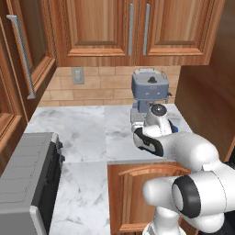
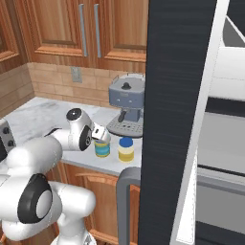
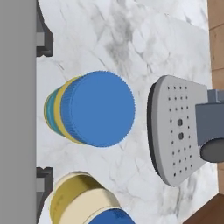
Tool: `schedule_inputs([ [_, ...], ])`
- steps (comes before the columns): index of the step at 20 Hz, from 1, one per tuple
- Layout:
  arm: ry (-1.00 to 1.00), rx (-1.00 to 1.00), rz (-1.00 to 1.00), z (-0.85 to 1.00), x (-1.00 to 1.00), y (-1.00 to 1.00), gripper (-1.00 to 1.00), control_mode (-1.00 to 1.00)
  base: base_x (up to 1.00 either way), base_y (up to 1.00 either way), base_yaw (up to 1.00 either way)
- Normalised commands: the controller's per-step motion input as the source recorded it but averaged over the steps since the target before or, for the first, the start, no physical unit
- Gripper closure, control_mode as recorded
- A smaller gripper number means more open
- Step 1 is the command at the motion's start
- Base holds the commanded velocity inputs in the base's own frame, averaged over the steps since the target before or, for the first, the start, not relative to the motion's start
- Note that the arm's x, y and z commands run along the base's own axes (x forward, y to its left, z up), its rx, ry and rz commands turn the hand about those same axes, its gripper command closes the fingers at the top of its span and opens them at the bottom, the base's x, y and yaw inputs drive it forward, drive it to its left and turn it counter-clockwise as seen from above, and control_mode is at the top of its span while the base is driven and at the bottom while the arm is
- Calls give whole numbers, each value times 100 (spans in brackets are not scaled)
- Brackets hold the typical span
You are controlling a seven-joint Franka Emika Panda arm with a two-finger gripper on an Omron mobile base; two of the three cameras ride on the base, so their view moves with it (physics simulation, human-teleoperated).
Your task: Place the mayonnaise and mayonnaise from the counter to the top shelf of the fridge. If the existing items in the fridge are on the top shelf, move them to other shelves.
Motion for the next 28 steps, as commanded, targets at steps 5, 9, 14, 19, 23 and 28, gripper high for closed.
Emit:
schedule_inputs([
  [5,0,0,0,-19,20,0,-100,-100,0,0,0],
  [9,0,0,0,-17,19,0,-100,-100,0,0,0],
  [14,0,0,0,-10,18,0,-100,-100,0,0,0],
  [19,0,0,0,-1,18,0,-100,-100,0,0,0],
  [23,0,0,0,0,18,0,-100,-100,0,0,0],
  [28,0,0,0,0,5,0,100,-100,0,0,0],
])
